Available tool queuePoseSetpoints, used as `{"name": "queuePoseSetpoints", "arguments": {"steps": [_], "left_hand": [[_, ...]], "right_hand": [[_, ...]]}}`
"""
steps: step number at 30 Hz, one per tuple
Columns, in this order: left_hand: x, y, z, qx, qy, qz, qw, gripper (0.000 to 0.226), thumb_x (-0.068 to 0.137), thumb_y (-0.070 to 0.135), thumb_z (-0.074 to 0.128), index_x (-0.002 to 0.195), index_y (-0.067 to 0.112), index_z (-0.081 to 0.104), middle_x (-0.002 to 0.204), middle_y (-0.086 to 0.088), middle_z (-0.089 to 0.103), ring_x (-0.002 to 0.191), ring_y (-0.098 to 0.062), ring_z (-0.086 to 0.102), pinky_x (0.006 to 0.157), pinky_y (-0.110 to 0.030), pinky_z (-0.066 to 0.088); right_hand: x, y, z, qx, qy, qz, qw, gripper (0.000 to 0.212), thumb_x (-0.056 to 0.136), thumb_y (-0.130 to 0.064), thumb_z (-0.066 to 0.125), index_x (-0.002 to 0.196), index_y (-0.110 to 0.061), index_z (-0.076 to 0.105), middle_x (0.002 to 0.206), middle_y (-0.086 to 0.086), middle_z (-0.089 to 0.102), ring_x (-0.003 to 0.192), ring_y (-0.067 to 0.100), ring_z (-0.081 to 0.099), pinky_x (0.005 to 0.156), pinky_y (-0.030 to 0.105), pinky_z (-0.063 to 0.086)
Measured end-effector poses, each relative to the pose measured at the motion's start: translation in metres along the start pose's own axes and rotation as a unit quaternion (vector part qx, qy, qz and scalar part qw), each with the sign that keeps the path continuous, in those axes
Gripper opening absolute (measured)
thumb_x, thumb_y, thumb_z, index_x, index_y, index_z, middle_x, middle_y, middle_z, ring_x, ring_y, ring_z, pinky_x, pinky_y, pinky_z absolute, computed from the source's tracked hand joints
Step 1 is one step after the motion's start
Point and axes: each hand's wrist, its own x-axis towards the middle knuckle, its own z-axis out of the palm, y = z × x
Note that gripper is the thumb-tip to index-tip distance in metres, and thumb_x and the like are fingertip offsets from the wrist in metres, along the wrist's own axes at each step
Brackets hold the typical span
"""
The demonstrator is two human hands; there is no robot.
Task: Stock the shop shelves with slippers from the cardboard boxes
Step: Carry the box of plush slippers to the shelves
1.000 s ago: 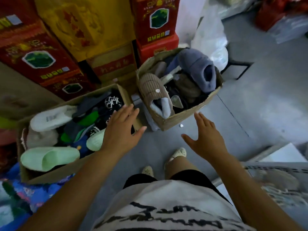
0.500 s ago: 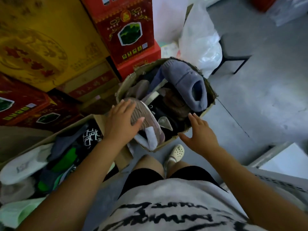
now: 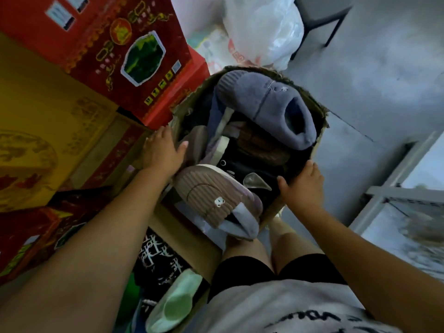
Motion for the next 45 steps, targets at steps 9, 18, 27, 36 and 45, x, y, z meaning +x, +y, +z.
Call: {"name": "queuePoseSetpoints", "arguments": {"steps": [9, 18, 27, 36, 45], "left_hand": [[0.076, -0.032, 0.037, -0.077, -0.076, -0.092, 0.990, 0.057, 0.104, 0.051, 0.045, 0.138, 0.006, 0.047, 0.136, -0.025, 0.054, 0.122, -0.045, 0.054, 0.097, -0.051, 0.047], [0.058, -0.033, 0.067, -0.199, -0.026, -0.138, 0.970, 0.040, 0.108, 0.039, 0.041, 0.118, 0.005, 0.057, 0.121, -0.021, 0.063, 0.112, -0.037, 0.059, 0.081, -0.034, 0.040], [0.016, -0.037, 0.080, -0.198, -0.054, -0.189, 0.960, 0.061, 0.104, 0.055, 0.040, 0.134, 0.004, 0.058, 0.133, -0.020, 0.062, 0.123, -0.039, 0.057, 0.101, -0.046, 0.047], [0.065, -0.022, 0.057, -0.225, -0.079, -0.173, 0.956, 0.064, 0.106, 0.050, 0.043, 0.153, 0.007, 0.035, 0.153, -0.017, 0.044, 0.139, -0.036, 0.045, 0.108, -0.041, 0.039], [0.072, -0.013, 0.064, -0.225, -0.012, -0.156, 0.962, 0.025, 0.107, 0.031, 0.049, 0.102, 0.009, 0.059, 0.106, -0.016, 0.061, 0.102, -0.030, 0.059, 0.077, -0.030, 0.034]], "right_hand": [[0.026, -0.004, 0.046, 0.201, 0.041, 0.137, 0.969, 0.075, 0.097, -0.038, 0.065, 0.153, -0.005, 0.026, 0.149, 0.017, 0.047, 0.133, 0.039, 0.049, 0.109, 0.046, 0.042], [0.039, 0.021, 0.053, 0.164, 0.033, 0.176, 0.970, 0.038, 0.109, -0.027, 0.042, 0.136, -0.002, 0.048, 0.132, 0.025, 0.059, 0.120, 0.044, 0.054, 0.096, 0.045, 0.041], [0.059, 0.036, 0.031, 0.174, 0.056, 0.159, 0.970, 0.031, 0.108, -0.021, 0.044, 0.131, -0.003, 0.056, 0.128, 0.023, 0.062, 0.119, 0.042, 0.056, 0.099, 0.043, 0.042], [0.075, 0.049, 0.026, 0.171, 0.056, 0.143, 0.973, 0.033, 0.106, -0.032, 0.051, 0.121, -0.005, 0.062, 0.117, 0.022, 0.067, 0.111, 0.041, 0.060, 0.095, 0.045, 0.045], [0.076, 0.051, 0.026, 0.217, -0.007, 0.158, 0.963, 0.029, 0.105, -0.028, 0.052, 0.105, -0.004, 0.068, 0.100, 0.022, 0.070, 0.094, 0.041, 0.066, 0.087, 0.054, 0.054]]}}
